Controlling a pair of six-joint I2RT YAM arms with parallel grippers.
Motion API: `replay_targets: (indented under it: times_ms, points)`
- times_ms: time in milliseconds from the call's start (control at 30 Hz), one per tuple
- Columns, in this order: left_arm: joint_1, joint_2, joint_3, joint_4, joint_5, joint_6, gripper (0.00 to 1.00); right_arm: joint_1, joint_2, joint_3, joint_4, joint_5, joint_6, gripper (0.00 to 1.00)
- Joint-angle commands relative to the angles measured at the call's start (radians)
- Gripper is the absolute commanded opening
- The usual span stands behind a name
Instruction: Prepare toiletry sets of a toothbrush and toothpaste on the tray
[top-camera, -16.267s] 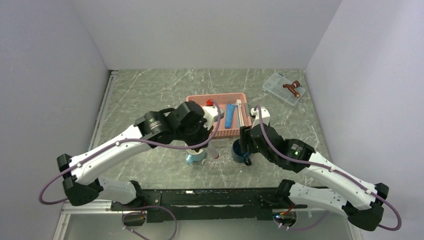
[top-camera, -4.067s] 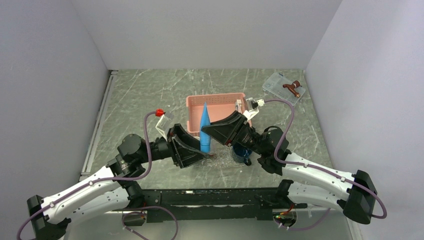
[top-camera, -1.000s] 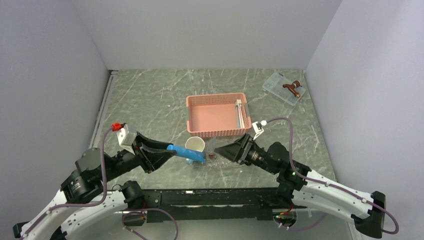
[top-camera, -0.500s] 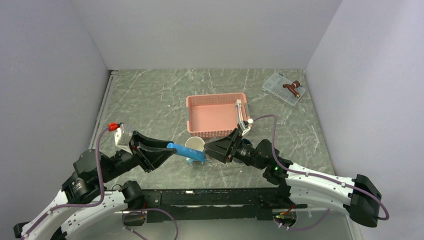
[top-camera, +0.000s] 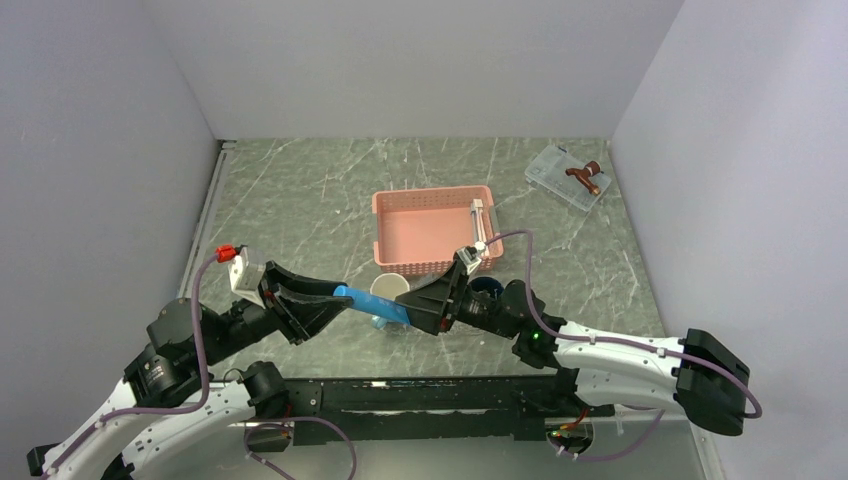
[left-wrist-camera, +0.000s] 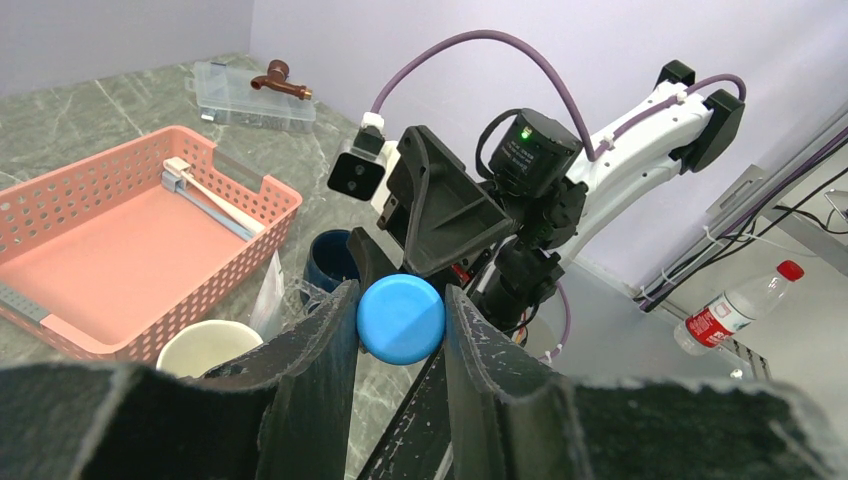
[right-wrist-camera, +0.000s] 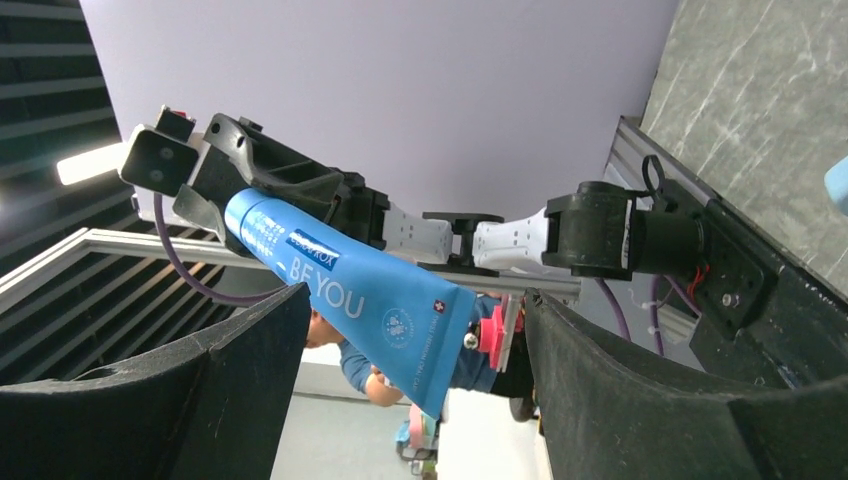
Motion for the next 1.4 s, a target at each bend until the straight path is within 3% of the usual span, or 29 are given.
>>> replay_targets:
  times_ms: [0,600,1133,1367]
  points:
    - [0.003,0.006,0.021,0.084,-0.008,0.003,0.0,0.013,0.009,0.026,0.121,-0.022,0.033,0.8]
    - [0.003,-0.025,-0.007,0.061,0.003,-0.005,0.0,0.036,0.032,0.015,0.28,-0.01,0.05,0.7]
    - [0.003,-0.046,-0.04,-0.019,0.077,0.018,0.0,0.037,-0.039,0.011,0.231,0.02,-0.002,0.35]
    - [0.003,-0.059,-0.057,-0.074,0.106,0.021,0.0,0.036,-0.075,0.043,0.184,0.028,-0.041,0.27]
